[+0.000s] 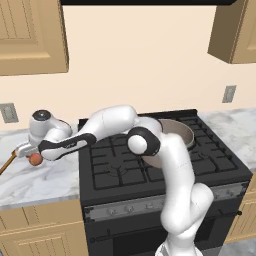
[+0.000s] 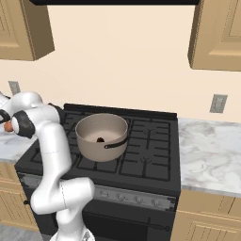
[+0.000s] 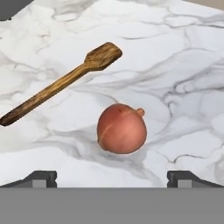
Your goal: Put the sweet potato and onion in the pot. Retrieve the spatula and lightly stir the vegetables in the pot.
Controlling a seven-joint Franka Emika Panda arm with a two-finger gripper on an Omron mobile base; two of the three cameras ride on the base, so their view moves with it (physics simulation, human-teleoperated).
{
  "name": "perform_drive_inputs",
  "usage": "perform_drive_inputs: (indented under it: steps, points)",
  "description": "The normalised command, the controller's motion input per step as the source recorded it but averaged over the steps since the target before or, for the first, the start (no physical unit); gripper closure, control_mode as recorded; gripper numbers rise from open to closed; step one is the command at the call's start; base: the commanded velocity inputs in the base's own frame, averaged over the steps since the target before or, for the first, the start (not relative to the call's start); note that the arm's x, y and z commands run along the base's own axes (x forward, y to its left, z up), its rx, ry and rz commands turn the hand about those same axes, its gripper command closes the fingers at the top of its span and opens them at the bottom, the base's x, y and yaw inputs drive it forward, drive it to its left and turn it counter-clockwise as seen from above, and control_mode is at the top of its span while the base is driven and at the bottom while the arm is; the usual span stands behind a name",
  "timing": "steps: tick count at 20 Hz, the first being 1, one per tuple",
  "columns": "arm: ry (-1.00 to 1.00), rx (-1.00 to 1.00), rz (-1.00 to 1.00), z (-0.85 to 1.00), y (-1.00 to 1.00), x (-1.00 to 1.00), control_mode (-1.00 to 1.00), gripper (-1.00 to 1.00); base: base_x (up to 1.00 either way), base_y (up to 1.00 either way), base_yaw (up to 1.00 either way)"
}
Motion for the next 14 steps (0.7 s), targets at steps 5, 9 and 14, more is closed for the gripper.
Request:
perform_drive_inputs:
  steps: [5, 9, 14]
  points:
    - [0.01, 0.0, 0.0, -0.02, 0.16, 0.18, -1.0, -1.0, 0.0, 0.0, 0.0]
    - [0.0, 0.0, 0.0, -0.14, 0.05, 0.09, -1.0, -1.0, 0.0, 0.0, 0.0]
    - [0.0, 0.0, -0.01, -0.25, 0.0, -0.03, -1.0, -1.0, 0.0, 0.0, 0.0]
